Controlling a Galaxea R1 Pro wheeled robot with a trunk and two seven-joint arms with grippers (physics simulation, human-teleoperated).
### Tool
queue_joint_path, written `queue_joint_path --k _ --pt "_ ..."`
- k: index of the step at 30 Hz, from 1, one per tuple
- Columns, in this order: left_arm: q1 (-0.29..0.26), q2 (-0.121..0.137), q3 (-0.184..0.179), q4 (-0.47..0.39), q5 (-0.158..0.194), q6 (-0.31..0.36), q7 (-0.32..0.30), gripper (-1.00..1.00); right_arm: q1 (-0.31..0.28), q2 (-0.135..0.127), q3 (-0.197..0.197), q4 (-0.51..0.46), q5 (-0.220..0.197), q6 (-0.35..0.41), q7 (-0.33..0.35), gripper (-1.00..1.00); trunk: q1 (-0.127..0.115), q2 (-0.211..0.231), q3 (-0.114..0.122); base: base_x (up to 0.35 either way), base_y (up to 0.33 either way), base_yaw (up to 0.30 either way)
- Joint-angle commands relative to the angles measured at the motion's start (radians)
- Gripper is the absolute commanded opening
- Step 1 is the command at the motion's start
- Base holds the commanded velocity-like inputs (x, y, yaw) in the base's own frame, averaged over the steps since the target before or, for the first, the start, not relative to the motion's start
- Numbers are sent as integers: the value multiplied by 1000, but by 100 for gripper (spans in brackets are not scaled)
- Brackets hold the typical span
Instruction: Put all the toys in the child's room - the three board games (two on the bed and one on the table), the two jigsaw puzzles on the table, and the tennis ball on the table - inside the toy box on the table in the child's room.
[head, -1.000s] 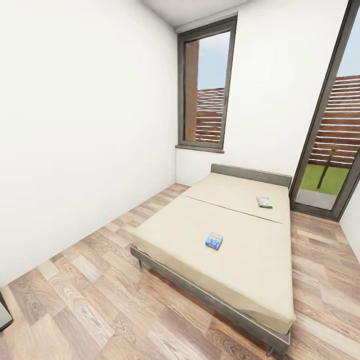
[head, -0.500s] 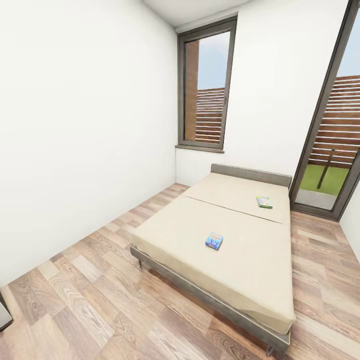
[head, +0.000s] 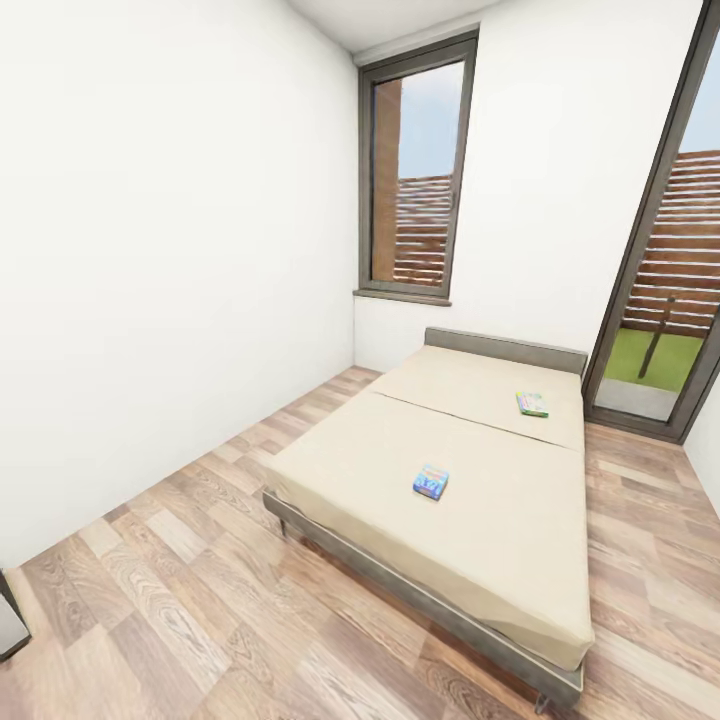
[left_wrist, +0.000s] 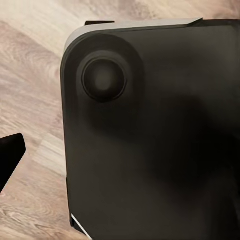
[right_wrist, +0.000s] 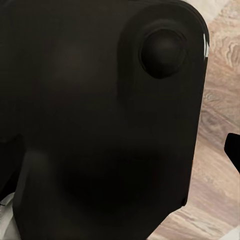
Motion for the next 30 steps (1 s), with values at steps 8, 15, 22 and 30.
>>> queue_joint_path --k 8,15,22,30 --pt "0 -3 8 0 7 2 0 100 0 3 1 0 0 -4 -1 100 0 0 -5 0 0 221" --pt "0 -10 4 2 3 -1 0 100 0 2 -1 0 -7 -5 -1 100 0 0 -8 0 0 264" --pt "0 -8 7 3 5 -4 0 100 0 2 -1 0 -6 -5 -1 100 0 0 -11 0 0 268" --pt "0 -7 -2 3 1 -4 -1 100 0 2 -1 0 -7 -5 0 100 -12 21 -5 0 0 268"
